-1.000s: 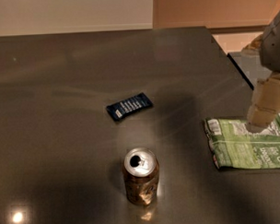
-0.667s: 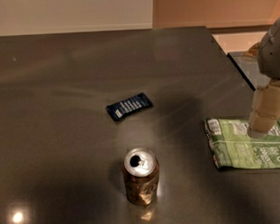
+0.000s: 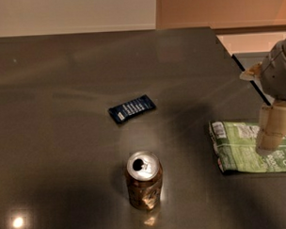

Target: Move green jalapeno chip bag near rxbar blueberry

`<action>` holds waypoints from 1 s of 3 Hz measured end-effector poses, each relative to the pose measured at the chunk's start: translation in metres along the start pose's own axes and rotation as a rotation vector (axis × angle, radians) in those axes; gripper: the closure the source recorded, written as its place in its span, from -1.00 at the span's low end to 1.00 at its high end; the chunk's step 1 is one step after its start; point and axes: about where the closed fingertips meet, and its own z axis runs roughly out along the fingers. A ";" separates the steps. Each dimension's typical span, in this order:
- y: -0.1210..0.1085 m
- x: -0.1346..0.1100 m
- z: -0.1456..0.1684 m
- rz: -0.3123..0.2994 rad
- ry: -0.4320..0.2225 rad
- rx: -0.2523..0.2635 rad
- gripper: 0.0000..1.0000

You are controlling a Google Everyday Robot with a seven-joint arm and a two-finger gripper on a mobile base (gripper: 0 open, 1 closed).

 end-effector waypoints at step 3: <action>0.002 0.021 0.045 -0.004 0.016 -0.079 -1.00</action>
Offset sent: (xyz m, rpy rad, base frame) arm 0.0048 -0.0179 -0.0499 -0.0125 0.0904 0.0158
